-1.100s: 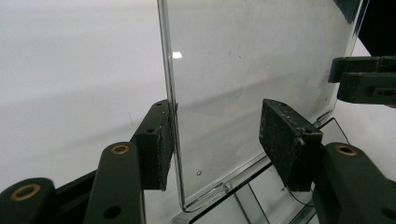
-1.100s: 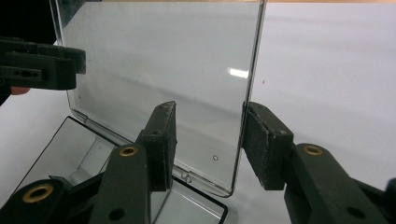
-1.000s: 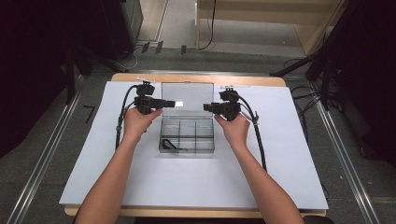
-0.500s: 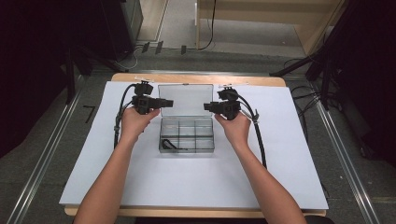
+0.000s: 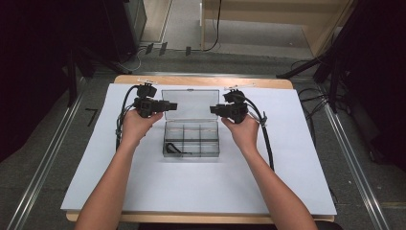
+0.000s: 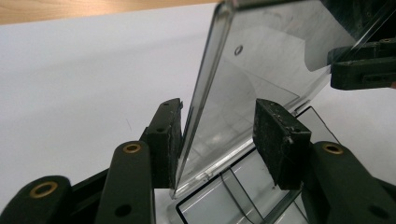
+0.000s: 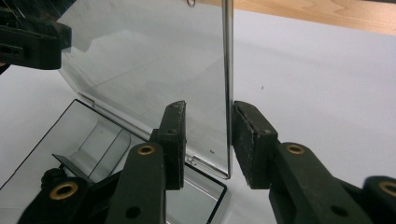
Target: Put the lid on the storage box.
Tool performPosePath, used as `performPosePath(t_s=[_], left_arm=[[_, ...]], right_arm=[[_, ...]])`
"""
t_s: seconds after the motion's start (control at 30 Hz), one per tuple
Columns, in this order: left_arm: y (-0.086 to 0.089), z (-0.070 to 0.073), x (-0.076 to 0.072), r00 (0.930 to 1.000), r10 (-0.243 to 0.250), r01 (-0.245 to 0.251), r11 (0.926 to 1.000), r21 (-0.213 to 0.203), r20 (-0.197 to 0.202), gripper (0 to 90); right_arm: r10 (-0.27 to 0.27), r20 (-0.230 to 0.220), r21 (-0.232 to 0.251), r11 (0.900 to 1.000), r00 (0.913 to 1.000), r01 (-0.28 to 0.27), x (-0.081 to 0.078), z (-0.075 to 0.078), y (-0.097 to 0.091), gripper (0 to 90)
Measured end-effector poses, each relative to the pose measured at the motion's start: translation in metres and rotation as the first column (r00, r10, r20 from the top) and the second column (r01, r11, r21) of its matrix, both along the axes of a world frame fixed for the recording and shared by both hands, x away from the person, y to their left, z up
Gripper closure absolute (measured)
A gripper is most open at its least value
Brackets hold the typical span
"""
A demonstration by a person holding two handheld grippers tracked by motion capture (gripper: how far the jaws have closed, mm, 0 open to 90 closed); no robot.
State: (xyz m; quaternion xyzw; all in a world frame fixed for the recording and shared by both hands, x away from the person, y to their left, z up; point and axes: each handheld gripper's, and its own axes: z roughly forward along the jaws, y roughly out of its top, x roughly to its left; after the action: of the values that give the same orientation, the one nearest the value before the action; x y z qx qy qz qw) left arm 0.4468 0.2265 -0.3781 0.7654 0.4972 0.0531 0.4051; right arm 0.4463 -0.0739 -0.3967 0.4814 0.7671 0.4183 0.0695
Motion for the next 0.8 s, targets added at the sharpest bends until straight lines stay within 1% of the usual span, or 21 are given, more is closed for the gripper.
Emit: performPosePath(t_s=[0.2, 0.27, 0.33, 0.4, 0.57, 0.8], left_arm=[[0.000, 0.006, -0.004, 0.9999, -0.009, 0.009, 0.9999, 0.008, 0.006, 51.9], [0.000, 0.006, -0.005, 0.9999, -0.010, 0.010, 0.9999, 0.005, 0.007, 51.4], [-0.001, 0.008, -0.007, 0.9999, -0.015, 0.014, 0.9998, 0.013, 0.005, 50.8], [-0.002, 0.009, -0.008, 0.9998, -0.020, 0.020, 0.9996, 0.018, 0.006, 50.5], [-0.003, 0.014, -0.012, 0.9995, -0.027, 0.026, 0.9992, 0.029, 0.015, 49.4], [-0.003, 0.021, -0.019, 0.9993, -0.035, 0.035, 0.9987, 0.037, 0.009, 45.8]], right_arm=[[0.016, 0.024, -0.005, 0.9999, 0.9996, -0.016, -0.004, 0.009, -0.003, 66.5], [0.023, 0.029, -0.007, 0.9997, 0.9993, -0.023, -0.006, 0.011, -0.003, 66.1], [0.028, 0.032, -0.014, 0.9995, 0.9991, -0.028, -0.007, 0.013, -0.003, 66.1], [0.032, 0.026, -0.017, 0.9993, 0.9991, -0.032, -0.008, 0.015, -0.003, 65.6], [0.047, 0.034, -0.022, 0.9987, 0.9983, -0.046, -0.012, 0.018, -0.004, 63.8], [0.073, 0.038, -0.031, 0.9969, 0.9966, -0.072, -0.017, 0.022, -0.005, 62.1]])
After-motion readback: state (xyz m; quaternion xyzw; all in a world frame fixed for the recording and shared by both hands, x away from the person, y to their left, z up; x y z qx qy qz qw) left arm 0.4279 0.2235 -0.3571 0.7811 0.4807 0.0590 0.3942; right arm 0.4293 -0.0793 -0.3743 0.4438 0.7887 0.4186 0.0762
